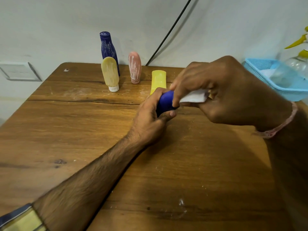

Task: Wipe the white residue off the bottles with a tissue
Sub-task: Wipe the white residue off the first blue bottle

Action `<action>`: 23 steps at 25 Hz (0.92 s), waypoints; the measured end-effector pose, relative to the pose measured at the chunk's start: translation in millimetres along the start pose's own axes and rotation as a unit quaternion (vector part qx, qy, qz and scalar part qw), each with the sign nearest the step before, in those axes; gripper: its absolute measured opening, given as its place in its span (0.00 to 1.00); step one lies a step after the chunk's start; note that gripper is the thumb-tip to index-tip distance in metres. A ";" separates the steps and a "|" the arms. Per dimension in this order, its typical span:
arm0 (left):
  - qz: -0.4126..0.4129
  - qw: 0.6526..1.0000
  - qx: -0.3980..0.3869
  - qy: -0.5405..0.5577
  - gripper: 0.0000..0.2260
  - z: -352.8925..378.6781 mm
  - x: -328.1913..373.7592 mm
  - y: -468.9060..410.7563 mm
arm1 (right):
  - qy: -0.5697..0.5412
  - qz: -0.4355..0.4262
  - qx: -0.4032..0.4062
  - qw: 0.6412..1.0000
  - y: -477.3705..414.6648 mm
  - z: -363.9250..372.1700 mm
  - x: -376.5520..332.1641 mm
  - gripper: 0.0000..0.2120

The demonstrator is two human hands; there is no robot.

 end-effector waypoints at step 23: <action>-0.083 0.990 0.075 0.087 0.28 -2.9 -5.5 -0.1 | -0.635 0.394 0.292 0.596 127.8 109.1 103.1 0.11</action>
Point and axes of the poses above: each hand's wrist, its own y-axis away from the middle knuckle, its own z-axis out of the palm, x = y × z, the point moved 8 cm from there along -y, towards the middle knuckle, and after that the axes turned 2 degrees about -z, right-handed, at the moved point
